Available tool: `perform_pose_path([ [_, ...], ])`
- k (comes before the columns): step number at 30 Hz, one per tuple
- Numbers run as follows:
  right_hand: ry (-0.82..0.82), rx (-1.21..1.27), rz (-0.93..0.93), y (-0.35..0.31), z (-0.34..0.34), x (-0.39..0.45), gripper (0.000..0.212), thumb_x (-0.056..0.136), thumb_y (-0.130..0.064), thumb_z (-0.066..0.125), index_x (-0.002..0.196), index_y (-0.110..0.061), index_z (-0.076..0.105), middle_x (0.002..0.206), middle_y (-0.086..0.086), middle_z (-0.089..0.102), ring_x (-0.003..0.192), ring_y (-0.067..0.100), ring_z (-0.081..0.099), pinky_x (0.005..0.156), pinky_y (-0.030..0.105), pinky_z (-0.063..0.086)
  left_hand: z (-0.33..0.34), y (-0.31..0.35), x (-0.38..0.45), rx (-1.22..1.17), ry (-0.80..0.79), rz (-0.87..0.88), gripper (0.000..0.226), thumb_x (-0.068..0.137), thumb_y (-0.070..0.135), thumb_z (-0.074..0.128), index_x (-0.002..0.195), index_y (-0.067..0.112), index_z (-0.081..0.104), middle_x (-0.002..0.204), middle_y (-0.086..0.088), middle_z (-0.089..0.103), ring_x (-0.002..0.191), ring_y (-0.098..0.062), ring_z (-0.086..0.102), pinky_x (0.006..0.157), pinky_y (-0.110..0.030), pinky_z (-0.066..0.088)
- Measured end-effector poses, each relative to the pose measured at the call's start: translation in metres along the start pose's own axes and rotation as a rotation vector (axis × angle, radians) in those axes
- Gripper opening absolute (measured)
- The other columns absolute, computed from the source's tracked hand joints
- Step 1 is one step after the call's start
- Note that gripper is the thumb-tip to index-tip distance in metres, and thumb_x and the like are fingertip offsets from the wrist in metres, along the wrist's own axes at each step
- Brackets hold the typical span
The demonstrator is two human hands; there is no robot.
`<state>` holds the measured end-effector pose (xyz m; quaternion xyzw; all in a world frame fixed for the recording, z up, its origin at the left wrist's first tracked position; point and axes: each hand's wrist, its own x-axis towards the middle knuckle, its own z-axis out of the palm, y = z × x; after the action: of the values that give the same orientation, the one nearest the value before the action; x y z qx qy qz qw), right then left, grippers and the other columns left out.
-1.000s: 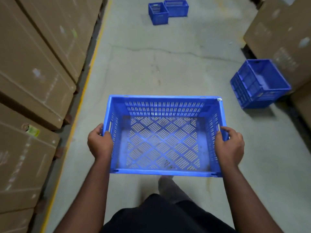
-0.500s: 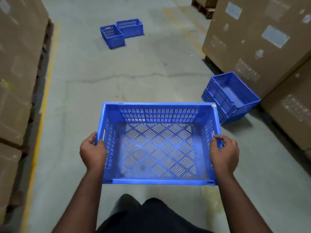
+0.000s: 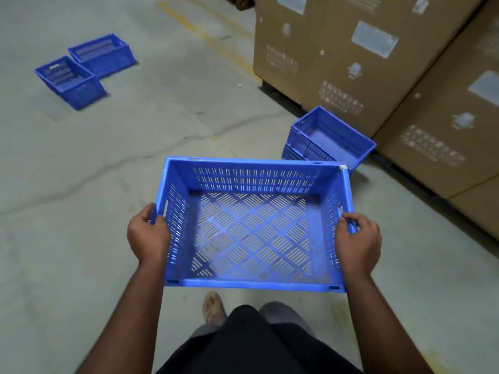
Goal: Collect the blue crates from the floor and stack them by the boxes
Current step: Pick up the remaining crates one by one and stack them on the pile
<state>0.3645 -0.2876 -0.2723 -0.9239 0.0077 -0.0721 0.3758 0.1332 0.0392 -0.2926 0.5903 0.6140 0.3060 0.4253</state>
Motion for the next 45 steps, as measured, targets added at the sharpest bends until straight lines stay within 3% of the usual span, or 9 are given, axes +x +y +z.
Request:
perform_pose_path([
  [8,0.092,-0.035,0.122,-0.053,0.075,0.074,0.017,0.087,-0.027,0.067,0.102,-0.026,0.072,0.108,0.004,0.062,0.105,0.032,0.061,0.085,0.039,0.05,0.103,0.081,0.124,0.045,-0.13,0.061,0.044,0.086,0.011,0.059,0.129,0.016,0.068,0.127,-0.001,0.071,0.114,-0.02,0.067,0.102,-0.032,0.049],
  [15,0.154,-0.019,0.221,-0.07,0.149,0.192,0.017,0.088,-0.026,0.068,0.104,-0.023,0.072,0.106,0.007,0.063,0.106,0.034,0.061,0.086,0.041,0.05,0.243,0.148,0.209,0.087,-0.252,0.153,0.044,0.086,0.009,0.06,0.128,0.013,0.069,0.125,-0.003,0.072,0.112,-0.02,0.069,0.104,-0.037,0.051],
  [22,0.232,-0.013,0.28,-0.093,0.173,0.314,0.018,0.088,-0.023,0.068,0.104,-0.022,0.073,0.106,0.007,0.063,0.106,0.034,0.06,0.086,0.04,0.049,0.382,0.23,0.262,0.066,-0.361,0.187,0.045,0.084,0.011,0.06,0.128,0.014,0.069,0.123,-0.002,0.073,0.11,-0.02,0.069,0.104,-0.04,0.052],
  [26,0.291,0.012,0.336,-0.095,0.184,0.374,0.038,0.082,-0.008,0.061,0.116,-0.024,0.064,0.112,0.006,0.065,0.105,0.033,0.061,0.084,0.042,0.05,0.465,0.276,0.285,0.117,-0.472,0.251,0.046,0.084,0.011,0.061,0.13,0.014,0.068,0.126,-0.003,0.072,0.112,-0.017,0.068,0.105,-0.036,0.05],
  [29,0.354,0.054,0.462,-0.096,0.201,0.418,0.046,0.08,-0.007,0.058,0.12,-0.03,0.057,0.108,0.004,0.067,0.101,0.033,0.064,0.083,0.042,0.05,0.538,0.304,0.305,0.124,-0.595,0.285,0.05,0.084,0.009,0.059,0.133,0.011,0.065,0.129,-0.005,0.07,0.117,-0.021,0.067,0.107,-0.04,0.049],
  [33,0.481,0.054,0.506,-0.092,0.229,0.47,0.051,0.08,-0.006,0.059,0.128,-0.024,0.06,0.107,0.006,0.068,0.093,0.03,0.064,0.079,0.035,0.045,0.639,0.344,0.322,0.199,-0.717,0.326,0.049,0.089,0.001,0.059,0.138,0.005,0.059,0.133,-0.008,0.066,0.122,-0.022,0.063,0.106,-0.031,0.045],
  [39,0.558,-0.06,0.591,-0.06,0.26,0.554,0.054,0.082,-0.019,0.051,0.135,-0.015,0.063,0.111,0.019,0.065,0.106,0.04,0.061,0.091,0.043,0.047,0.777,0.398,0.326,0.263,-0.92,0.418,0.039,0.08,-0.002,0.051,0.111,0.008,0.072,0.099,-0.008,0.075,0.089,-0.025,0.071,0.087,-0.036,0.055],
  [43,0.619,-0.063,0.661,-0.034,0.267,0.599,0.055,0.082,-0.021,0.051,0.135,-0.014,0.063,0.114,0.019,0.064,0.109,0.041,0.061,0.095,0.046,0.048,0.847,0.421,0.306,0.325,-0.949,0.417,0.035,0.083,-0.008,0.05,0.107,0.009,0.069,0.096,-0.008,0.071,0.089,-0.024,0.066,0.083,-0.029,0.049],
  [45,0.608,-0.065,0.663,-0.012,0.272,0.624,0.058,0.081,-0.023,0.049,0.137,-0.01,0.061,0.112,0.021,0.064,0.108,0.042,0.06,0.094,0.047,0.048,0.878,0.425,0.296,0.362,-0.975,0.443,0.034,0.082,-0.009,0.049,0.098,0.016,0.066,0.092,-0.008,0.07,0.086,-0.027,0.067,0.084,-0.034,0.053],
])
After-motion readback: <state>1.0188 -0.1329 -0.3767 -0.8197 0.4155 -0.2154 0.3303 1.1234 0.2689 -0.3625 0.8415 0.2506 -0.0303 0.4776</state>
